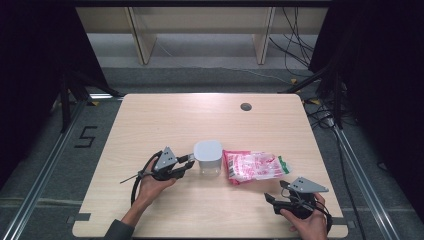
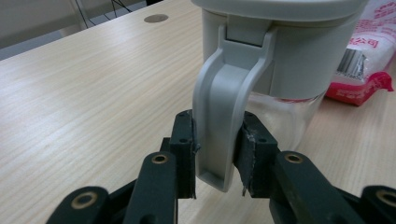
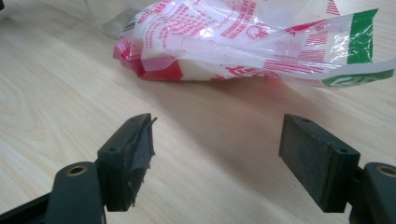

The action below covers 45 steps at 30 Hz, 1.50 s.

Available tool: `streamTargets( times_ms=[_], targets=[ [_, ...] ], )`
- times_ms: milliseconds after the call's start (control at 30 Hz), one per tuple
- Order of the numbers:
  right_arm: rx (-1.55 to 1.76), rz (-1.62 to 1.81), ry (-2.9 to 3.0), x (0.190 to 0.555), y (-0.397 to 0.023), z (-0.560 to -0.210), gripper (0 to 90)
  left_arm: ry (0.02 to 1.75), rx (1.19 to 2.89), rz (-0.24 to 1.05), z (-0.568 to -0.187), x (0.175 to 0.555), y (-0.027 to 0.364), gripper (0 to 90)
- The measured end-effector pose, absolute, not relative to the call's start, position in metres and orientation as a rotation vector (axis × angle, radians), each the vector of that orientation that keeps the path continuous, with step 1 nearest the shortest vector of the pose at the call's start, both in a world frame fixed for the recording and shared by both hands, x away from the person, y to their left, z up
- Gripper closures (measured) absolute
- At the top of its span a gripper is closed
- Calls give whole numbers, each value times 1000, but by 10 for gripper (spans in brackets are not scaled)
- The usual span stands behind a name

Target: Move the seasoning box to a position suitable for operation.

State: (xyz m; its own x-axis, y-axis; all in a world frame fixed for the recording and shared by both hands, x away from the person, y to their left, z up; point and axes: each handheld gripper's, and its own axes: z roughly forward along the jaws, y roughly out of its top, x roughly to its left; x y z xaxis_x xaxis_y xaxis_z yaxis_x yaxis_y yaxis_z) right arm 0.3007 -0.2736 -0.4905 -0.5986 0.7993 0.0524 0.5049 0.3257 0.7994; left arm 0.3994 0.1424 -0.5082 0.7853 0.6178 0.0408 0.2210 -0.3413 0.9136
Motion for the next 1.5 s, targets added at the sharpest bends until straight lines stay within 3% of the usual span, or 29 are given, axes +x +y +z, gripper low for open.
streamTargets(
  times_ms=[533, 767, 1133, 1500],
  targets=[
    [1191, 1169, 2243, 299, -272, -490, 270, 659, 1900, 433, -509, 400, 142, 687],
    [1204, 1190, 2243, 299, -273, -490, 267, 687, 1878, 416, -506, 397, 149, 532],
    [1142, 1198, 2246, 300, -271, -489, 267, 697, 1891, 416, -501, 378, 165, 450],
    [1093, 1239, 2234, 299, -263, -485, 268, 742, 1864, 387, -484, 365, 171, 478]
  ],
)
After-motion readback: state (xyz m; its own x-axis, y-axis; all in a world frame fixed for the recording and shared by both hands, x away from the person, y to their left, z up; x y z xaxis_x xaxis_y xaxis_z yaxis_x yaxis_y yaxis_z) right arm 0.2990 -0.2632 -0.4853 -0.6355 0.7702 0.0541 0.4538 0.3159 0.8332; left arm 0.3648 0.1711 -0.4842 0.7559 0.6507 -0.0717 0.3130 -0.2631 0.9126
